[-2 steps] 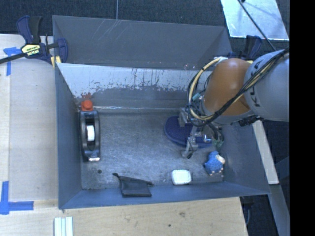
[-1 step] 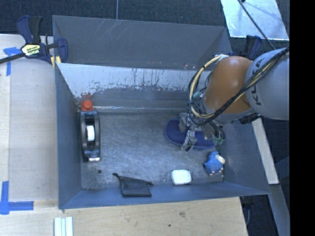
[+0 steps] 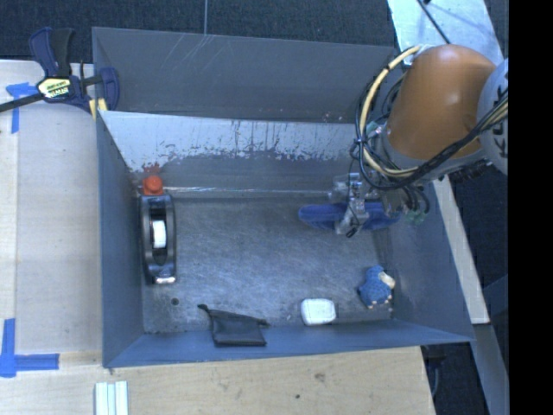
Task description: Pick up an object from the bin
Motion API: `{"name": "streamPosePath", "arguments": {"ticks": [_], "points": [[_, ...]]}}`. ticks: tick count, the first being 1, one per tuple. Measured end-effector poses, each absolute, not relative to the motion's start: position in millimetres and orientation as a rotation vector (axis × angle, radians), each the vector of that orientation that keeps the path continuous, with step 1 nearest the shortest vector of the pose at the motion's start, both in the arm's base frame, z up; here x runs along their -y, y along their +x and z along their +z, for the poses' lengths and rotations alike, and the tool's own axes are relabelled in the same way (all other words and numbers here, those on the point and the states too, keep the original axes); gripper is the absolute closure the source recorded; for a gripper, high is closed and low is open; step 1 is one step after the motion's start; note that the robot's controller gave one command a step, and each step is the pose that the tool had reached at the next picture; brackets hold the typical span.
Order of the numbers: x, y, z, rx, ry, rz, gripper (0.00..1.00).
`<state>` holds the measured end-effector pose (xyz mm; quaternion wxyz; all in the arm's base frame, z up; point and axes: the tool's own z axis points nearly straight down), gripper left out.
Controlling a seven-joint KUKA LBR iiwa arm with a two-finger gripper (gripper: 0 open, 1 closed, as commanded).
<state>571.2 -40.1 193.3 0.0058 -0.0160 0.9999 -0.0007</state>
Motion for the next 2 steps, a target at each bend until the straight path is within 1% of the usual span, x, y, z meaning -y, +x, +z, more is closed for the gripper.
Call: {"name": "streamPosePath", "arguments": {"ticks": [1,2], "points": [[-37,576.3,77,-3.004,-0.875,-0.013,1.00],[0,576.9,229,-3.012,-0.850,-0.006,1.00]]}}
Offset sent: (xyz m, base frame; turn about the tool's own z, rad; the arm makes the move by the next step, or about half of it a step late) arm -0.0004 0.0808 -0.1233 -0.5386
